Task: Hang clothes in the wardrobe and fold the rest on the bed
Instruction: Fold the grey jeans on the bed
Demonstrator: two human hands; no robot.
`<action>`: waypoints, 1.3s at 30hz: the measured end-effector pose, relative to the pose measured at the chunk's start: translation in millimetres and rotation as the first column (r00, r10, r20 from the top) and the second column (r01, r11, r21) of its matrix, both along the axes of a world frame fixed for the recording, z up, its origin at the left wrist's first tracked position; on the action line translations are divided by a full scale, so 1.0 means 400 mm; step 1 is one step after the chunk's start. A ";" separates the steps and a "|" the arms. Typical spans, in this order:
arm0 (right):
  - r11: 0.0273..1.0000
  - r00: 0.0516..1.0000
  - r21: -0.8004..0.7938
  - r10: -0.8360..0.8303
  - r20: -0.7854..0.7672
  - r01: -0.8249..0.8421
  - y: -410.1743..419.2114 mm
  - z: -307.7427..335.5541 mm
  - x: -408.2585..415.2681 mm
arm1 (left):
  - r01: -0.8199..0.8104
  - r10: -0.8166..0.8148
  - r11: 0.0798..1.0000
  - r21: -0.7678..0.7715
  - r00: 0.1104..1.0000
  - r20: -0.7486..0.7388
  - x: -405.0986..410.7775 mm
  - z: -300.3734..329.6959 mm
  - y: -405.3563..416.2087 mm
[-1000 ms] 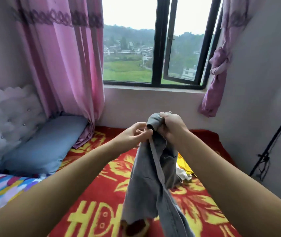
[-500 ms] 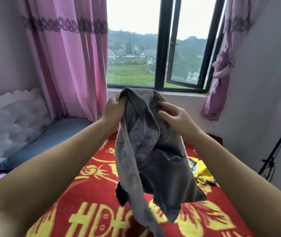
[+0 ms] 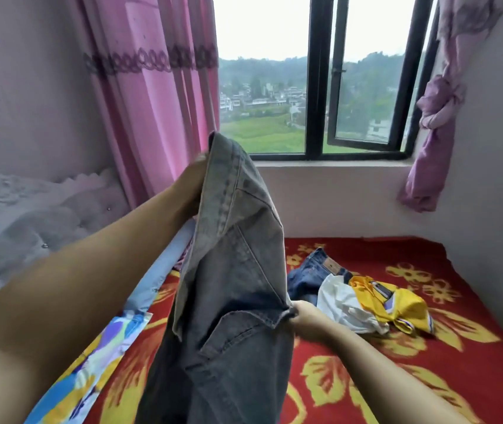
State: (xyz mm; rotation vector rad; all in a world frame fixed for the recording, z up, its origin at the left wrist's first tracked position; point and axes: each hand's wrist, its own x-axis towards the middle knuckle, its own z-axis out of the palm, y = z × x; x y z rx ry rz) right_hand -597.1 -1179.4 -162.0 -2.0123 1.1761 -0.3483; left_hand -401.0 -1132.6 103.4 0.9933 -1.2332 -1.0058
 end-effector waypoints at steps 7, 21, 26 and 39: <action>0.954 0.952 -0.174 -0.199 0.233 0.242 -0.069 0.190 0.066 | -0.280 0.060 0.925 0.256 0.774 0.630 0.230 -0.063 0.055; 0.978 0.951 -0.200 0.111 0.289 -0.054 0.010 0.585 0.033 | -0.100 0.107 0.994 -0.039 0.931 0.348 -0.013 -0.201 -0.039; 0.983 0.929 0.061 0.186 -0.320 -0.175 -0.019 0.311 -0.102 | -0.207 0.202 0.978 0.029 0.973 0.113 0.049 -0.151 -0.040; 0.969 0.955 0.024 0.240 0.174 -0.248 0.025 0.171 0.128 | -0.157 0.219 0.958 0.239 0.939 -0.264 0.115 -0.104 0.058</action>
